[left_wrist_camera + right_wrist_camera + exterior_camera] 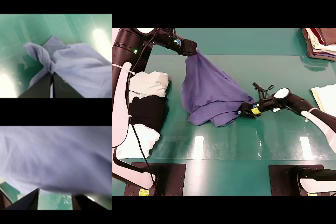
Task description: Fold the shirts.
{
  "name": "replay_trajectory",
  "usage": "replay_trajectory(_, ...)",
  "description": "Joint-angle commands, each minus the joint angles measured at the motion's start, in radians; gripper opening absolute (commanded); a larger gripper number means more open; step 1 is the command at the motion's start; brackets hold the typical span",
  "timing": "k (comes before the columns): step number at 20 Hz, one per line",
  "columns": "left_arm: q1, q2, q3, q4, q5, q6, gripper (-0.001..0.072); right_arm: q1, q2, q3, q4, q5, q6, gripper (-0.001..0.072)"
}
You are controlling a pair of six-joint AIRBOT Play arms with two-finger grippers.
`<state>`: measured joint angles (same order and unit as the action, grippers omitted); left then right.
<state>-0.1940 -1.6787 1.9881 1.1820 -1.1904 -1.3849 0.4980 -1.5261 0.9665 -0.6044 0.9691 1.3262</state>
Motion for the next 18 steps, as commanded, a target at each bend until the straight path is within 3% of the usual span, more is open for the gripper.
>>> replay_trajectory(1, 0.0, 0.001, 0.001, 0.001, -0.011, 0.0, 0.0023, 0.042, -0.052, 0.059, 0.033, -0.058, -0.007, 0.0285)
replay_trajectory(3, 0.0, 0.001, 0.002, 0.001, -0.022, -0.005, 0.0023, 0.04, -0.048, 0.063, 0.027, -0.071, -0.008, 0.0027)
replay_trajectory(8, 0.0, 0.053, 0.009, 0.024, -0.018, -0.022, 0.0023, 0.027, 0.059, 0.063, -0.105, -0.076, -0.004, 0.0014)
replay_trajectory(11, 0.0, 0.181, 0.039, 0.092, 0.033, -0.021, 0.0023, -0.064, 0.248, 0.073, -0.273, -0.037, 0.098, 0.0014)
replay_trajectory(14, 0.0, 0.364, 0.044, 0.121, 0.135, -0.02, 0.0023, -0.209, 0.403, 0.187, -0.471, 0.095, 0.174, 0.0014)
replay_trajectory(18, 0.0, 0.592, 0.044, 0.114, 0.222, -0.02, 0.0023, -0.356, 0.546, 0.426, -0.564, 0.178, 0.175, 0.0014)
